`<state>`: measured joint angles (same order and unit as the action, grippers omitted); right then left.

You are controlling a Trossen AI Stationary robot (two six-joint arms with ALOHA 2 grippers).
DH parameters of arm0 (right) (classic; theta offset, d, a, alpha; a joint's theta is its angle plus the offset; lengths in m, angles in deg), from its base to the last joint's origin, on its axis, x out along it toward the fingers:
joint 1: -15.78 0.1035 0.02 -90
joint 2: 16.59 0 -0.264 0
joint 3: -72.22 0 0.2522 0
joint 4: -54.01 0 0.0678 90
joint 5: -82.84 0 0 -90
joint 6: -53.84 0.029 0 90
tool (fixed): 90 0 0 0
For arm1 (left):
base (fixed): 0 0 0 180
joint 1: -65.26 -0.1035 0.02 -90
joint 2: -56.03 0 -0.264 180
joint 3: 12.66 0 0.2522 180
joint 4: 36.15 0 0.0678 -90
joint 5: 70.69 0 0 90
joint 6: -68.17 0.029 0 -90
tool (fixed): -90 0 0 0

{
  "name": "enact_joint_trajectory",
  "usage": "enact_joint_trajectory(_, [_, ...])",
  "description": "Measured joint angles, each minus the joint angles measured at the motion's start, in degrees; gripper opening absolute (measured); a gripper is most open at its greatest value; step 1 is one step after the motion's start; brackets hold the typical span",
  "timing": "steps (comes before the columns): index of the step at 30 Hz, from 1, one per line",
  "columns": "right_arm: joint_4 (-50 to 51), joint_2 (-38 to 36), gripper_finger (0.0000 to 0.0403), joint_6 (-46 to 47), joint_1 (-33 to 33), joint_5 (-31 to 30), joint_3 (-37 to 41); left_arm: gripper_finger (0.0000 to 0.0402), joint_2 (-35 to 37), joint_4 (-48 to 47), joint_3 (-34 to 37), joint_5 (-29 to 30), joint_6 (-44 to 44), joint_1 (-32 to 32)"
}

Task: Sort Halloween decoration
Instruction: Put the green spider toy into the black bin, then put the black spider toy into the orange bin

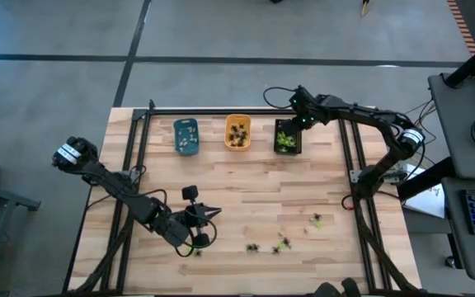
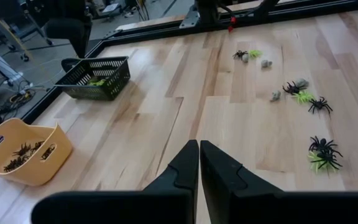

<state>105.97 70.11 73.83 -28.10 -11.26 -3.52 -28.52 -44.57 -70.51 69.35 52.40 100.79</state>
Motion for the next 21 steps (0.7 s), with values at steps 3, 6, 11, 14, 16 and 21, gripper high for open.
enact_joint_trajectory(3, [-0.02,0.0,0.007,0.02,0.0,-0.01,0.0,0.0,0.0,-0.02,0.0,0.0,0.0,0.0])
enact_joint_trajectory(6, [0.0,-0.12,0.0082,-0.01,0.43,-0.14,-0.19,0.0,0.0,-0.02,0.0,0.0,0.01,0.0])
enact_joint_trajectory(11, [0.35,-3.08,0.0093,0.6,4.11,-0.07,-0.21,0.0,0.0,-0.02,0.0,-0.02,-0.3,0.0])
enact_joint_trajectory(14, [0.48,-6.07,0.0091,1.55,8.01,-0.27,-0.2,0.0,0.0,0.0,0.0,-0.02,-1.6,0.0])
enact_joint_trajectory(16, [0.48,-8.32,0.0087,2.63,11.52,-0.46,-0.2,0.0,0.0,0.01,0.0,-0.02,-2.46,0.0])
enact_joint_trajectory(21, [0.31,-13.45,0.0076,3.85,24.14,-4.45,0.17,0.0,0.0,1.73,-0.02,-3.53,-2.8,0.0])
